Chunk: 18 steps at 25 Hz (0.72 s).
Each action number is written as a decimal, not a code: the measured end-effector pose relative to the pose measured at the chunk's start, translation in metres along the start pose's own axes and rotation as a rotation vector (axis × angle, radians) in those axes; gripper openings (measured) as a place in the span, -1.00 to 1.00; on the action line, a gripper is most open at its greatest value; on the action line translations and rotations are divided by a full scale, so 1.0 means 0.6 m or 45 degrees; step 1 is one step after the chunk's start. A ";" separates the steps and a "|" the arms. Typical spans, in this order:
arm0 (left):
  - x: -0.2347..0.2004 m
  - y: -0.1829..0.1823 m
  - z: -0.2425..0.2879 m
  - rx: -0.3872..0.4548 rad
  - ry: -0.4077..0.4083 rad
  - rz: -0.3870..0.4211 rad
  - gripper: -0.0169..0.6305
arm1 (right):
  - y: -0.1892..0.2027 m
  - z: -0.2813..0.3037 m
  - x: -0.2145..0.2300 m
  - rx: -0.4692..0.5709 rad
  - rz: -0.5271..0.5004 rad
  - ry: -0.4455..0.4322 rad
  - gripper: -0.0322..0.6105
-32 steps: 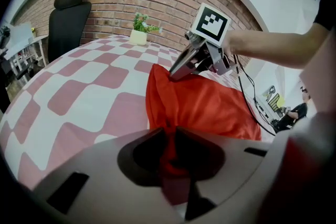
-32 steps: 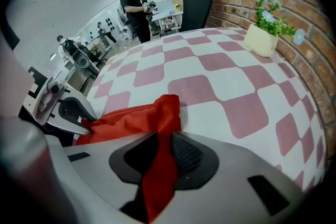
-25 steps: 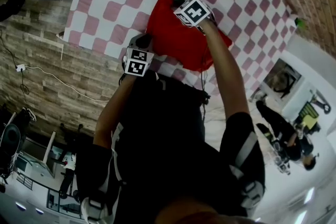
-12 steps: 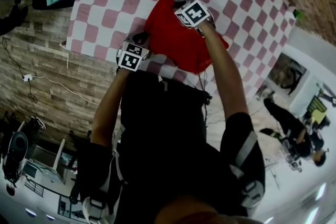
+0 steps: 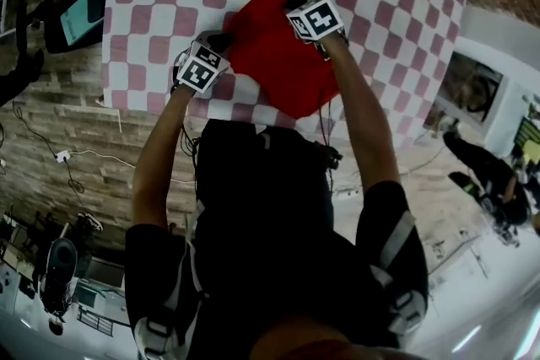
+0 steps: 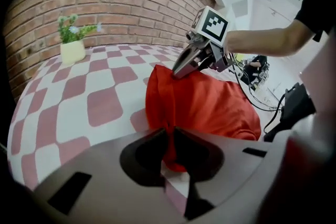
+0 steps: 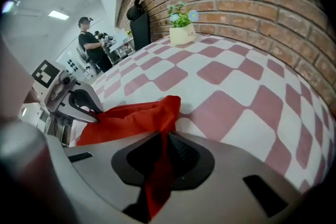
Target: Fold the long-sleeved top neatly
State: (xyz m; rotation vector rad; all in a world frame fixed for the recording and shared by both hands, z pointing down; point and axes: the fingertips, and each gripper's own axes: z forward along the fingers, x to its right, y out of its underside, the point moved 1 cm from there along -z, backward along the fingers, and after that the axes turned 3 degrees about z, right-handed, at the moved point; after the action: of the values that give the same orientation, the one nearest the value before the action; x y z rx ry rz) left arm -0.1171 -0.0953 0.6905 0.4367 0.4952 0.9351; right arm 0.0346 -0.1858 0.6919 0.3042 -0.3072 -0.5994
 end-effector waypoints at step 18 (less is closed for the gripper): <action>0.028 -0.242 0.174 -0.149 0.250 0.762 -0.79 | 0.211 -0.140 0.180 0.170 0.555 0.262 -0.76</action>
State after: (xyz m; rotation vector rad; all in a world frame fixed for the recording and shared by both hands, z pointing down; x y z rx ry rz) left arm 0.0453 -0.1720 0.6904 0.3939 0.4922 1.5869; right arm 0.2133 -0.1344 0.6825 0.4100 -0.2059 -0.1167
